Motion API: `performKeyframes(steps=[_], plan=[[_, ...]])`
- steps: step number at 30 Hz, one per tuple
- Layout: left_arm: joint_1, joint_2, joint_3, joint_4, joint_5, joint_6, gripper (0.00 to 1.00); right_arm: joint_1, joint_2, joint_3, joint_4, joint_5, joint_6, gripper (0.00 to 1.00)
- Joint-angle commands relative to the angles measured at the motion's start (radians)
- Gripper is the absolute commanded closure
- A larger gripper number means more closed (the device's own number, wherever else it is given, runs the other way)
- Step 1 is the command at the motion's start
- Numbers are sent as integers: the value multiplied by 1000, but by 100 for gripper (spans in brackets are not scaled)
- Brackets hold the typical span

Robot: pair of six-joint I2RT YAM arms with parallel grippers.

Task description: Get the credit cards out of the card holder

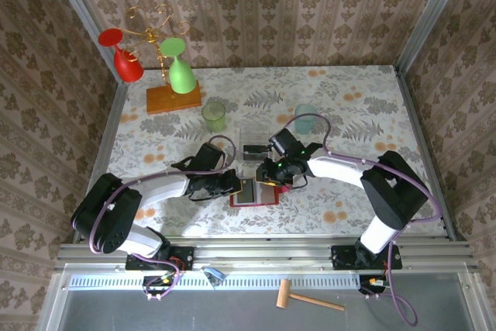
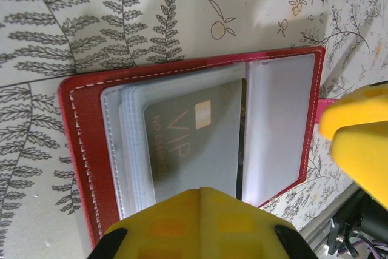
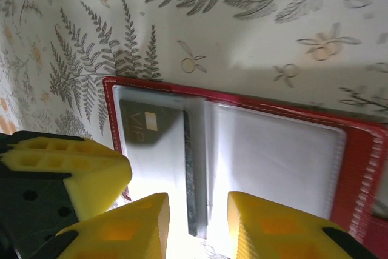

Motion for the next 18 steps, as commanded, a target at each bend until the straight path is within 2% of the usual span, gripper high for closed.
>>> performKeyframes(steps=[1,18], plan=[[8,-16,-22,-3,-11,17,100,17,39,29,52,-53,45,69],[8,-22,-34,1,-17,15,100,39,124,47,134,-91,90,70]])
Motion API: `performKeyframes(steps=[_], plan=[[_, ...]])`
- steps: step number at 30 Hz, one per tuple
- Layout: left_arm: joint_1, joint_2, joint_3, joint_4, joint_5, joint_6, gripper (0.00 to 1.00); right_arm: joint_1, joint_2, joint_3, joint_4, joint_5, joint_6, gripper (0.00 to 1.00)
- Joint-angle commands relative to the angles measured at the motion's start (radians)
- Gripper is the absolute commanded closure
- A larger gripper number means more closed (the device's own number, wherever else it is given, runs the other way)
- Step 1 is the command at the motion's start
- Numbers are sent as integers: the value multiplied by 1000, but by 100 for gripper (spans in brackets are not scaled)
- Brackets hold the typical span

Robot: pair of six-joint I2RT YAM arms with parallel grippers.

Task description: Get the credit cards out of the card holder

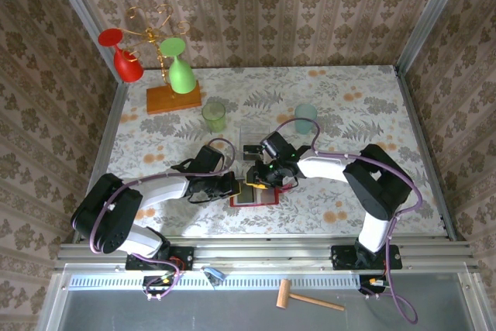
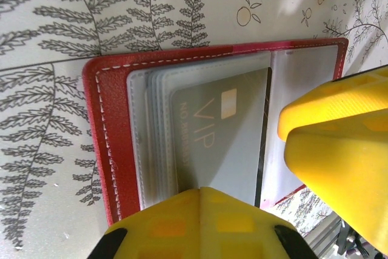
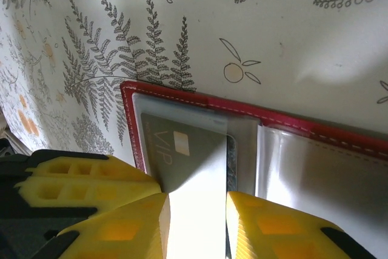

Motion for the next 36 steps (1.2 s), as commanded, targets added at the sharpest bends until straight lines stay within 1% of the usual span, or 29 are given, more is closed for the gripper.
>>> performKeyframes(steps=[1,10,18,27,36], plan=[[8,-22,-12,-1,-9,11,100,8,20,25,11,-26,17,70],[9,-21,-12,-3,-10,13,100,8,34,22,21,-27,20,71],[10,-16,-14,2,-10,13,100,9,34,24,19,-28,20,76],[9,-15,-14,3,-9,12,100,9,46,26,7,-26,19,74],[9,-15,-12,-2,-7,16,100,9,20,28,-63,29,-11,71]])
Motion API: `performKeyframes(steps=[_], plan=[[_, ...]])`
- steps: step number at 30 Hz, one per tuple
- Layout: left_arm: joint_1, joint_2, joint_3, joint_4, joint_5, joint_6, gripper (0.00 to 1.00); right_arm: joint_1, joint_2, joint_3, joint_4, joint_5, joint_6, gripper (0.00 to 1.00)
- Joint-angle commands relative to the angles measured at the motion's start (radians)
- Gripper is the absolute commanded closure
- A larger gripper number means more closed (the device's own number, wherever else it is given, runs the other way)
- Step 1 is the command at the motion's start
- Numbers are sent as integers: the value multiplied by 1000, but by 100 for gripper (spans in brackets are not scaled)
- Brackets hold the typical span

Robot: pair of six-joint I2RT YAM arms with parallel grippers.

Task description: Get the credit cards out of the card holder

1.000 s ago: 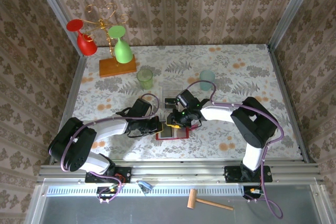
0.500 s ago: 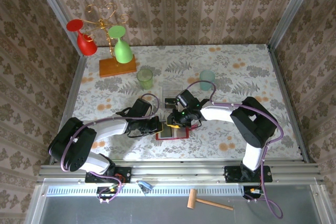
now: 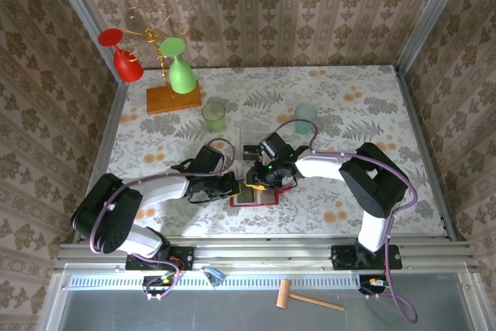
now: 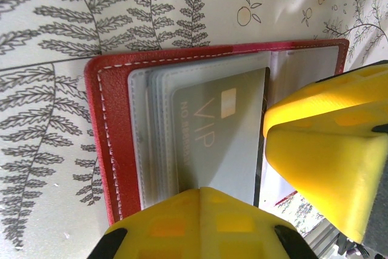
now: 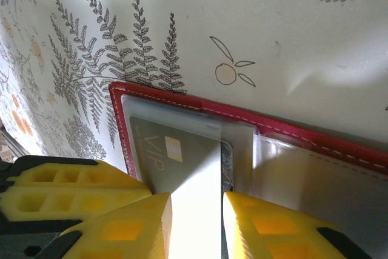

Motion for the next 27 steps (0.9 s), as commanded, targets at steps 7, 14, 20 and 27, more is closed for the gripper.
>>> performKeyframes(steps=[7,14,20,27], plan=[[7,-20,-12,-6,-7,13,100,8,-30,20,-79,58,-24,71],[7,-33,-8,-16,-15,12,100,7,-62,20,-77,67,-32,71],[6,-68,6,-39,-34,16,100,8,-90,2,-62,59,-30,71],[3,-41,23,-28,-13,18,100,8,-100,-44,-47,48,-14,71]])
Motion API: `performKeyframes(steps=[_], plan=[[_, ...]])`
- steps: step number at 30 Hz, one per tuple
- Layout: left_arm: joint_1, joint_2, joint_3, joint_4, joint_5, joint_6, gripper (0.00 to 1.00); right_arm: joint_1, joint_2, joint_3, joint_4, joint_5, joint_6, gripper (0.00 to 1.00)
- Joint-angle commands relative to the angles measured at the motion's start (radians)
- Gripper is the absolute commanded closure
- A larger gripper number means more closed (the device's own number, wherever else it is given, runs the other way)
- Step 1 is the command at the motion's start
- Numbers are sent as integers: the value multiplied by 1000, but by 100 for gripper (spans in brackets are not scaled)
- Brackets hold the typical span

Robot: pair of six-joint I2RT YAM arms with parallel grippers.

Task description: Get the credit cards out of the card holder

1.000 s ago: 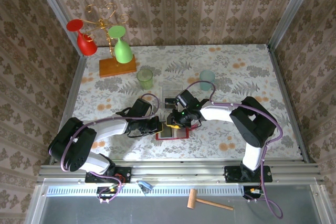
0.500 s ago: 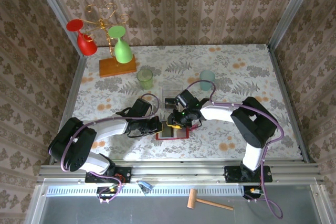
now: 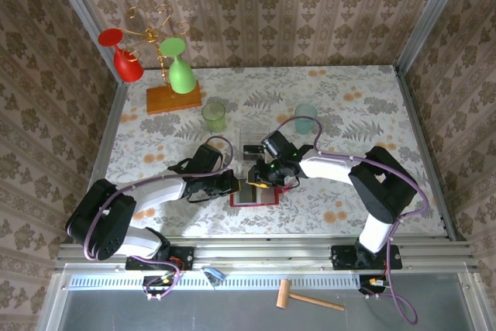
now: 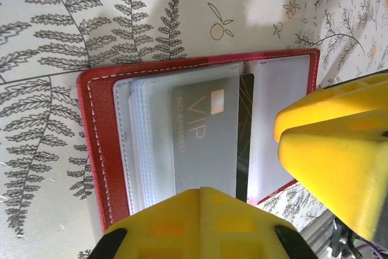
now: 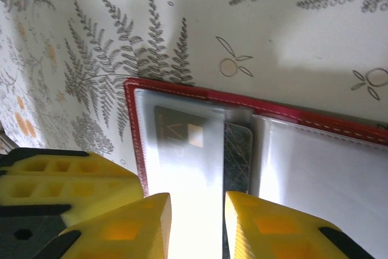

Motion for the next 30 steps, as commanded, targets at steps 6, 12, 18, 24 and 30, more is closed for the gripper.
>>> performKeyframes(steps=[6,12,18,24,30], plan=[[-11,53,36,-23,6,23,100,9,-18,-70,101,-83,32,72],[-16,59,37,-37,-9,27,100,14,4,-71,101,-99,31,72],[-18,64,39,-50,-15,35,100,17,25,-66,100,-108,29,72],[-18,67,37,-49,-17,35,100,17,48,-42,52,-97,12,72],[-19,67,33,-48,-16,35,100,17,38,-27,5,-56,-8,72]])
